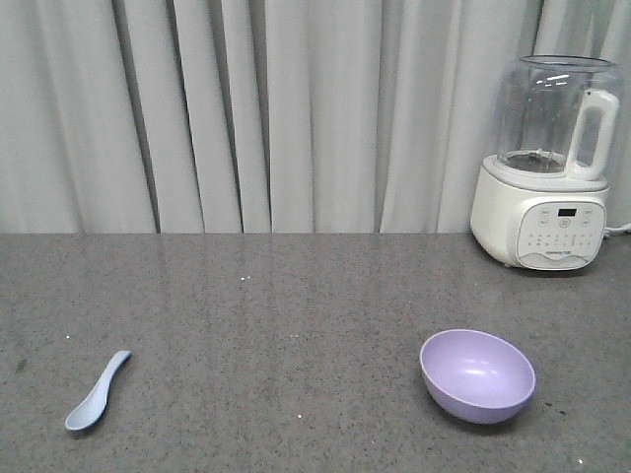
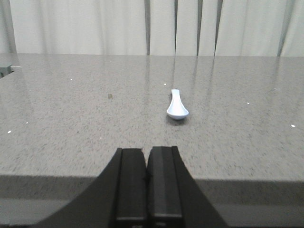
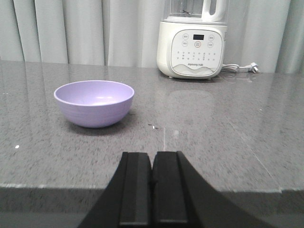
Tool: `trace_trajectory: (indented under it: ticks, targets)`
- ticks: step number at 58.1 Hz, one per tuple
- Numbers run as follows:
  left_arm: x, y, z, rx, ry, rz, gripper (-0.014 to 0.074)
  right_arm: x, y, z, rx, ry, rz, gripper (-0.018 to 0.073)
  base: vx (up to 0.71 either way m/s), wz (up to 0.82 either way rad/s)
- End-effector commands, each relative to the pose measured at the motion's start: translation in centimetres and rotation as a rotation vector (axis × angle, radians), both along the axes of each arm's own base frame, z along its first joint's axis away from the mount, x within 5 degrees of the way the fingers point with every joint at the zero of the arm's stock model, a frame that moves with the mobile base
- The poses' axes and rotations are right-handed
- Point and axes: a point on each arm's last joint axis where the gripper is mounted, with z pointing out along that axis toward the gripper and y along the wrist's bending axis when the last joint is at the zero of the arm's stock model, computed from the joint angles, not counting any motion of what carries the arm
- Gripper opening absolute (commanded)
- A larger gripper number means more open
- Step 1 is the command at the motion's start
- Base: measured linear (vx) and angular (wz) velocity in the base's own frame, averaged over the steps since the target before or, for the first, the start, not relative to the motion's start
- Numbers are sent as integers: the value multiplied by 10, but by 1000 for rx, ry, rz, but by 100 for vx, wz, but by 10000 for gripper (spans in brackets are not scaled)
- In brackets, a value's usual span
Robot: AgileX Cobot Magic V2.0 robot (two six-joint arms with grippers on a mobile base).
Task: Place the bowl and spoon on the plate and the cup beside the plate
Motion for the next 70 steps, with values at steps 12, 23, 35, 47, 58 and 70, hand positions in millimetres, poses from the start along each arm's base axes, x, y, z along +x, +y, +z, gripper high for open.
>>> trace_trajectory:
  ticks: [12, 23, 35, 47, 58, 70]
  targets:
    - [0, 2, -1, -12, -71, 20, -6, -1, 1, 3, -15, -86, 4, -9, 21, 0]
    - [0, 2, -1, -12, -71, 20, -6, -1, 1, 3, -15, -86, 4, -9, 11, 1]
    - [0, 2, -1, -12, -71, 17, -6, -1, 1, 3, -15, -86, 4, -9, 5, 0]
    - [0, 2, -1, -12, -71, 17, -6, -1, 1, 3, -15, -86, 4, -9, 4, 3]
    - [0, 2, -1, -12, -71, 17, -6, -1, 1, 3, -15, -86, 4, -9, 3, 2]
    - [0, 2, -1, -12, -71, 17, -6, -1, 1, 3, -15, -86, 4, -9, 0, 0]
